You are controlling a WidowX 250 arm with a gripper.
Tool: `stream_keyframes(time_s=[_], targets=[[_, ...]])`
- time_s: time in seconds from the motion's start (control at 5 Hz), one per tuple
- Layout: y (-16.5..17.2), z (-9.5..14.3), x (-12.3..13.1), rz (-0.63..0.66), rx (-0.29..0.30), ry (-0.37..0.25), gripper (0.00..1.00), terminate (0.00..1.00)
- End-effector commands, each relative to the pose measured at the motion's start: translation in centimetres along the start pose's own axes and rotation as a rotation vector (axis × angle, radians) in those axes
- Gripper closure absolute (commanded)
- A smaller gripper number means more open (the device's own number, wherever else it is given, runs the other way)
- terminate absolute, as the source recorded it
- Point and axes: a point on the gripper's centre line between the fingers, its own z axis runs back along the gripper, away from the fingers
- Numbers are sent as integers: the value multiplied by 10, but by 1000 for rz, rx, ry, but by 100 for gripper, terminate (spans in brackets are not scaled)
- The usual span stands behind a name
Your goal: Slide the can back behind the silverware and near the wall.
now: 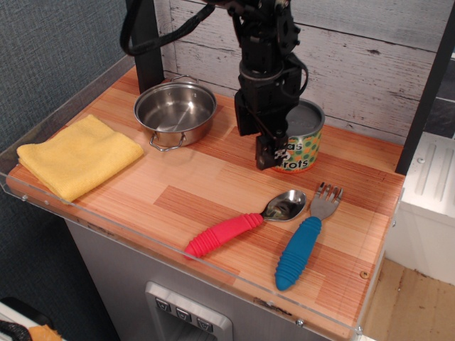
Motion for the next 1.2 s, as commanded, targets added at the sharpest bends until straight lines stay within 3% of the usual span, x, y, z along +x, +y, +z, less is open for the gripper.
stream_keyframes(time_s=[0.0,0.4,0.8,1.0], targets=[[14,33,12,36,27,-88,0,0],[20,50,-10,179,-4,-66,0,0],[5,77,-24,353,24,-81,0,0],[-1,92,-36,455,-2,-87,0,0]])
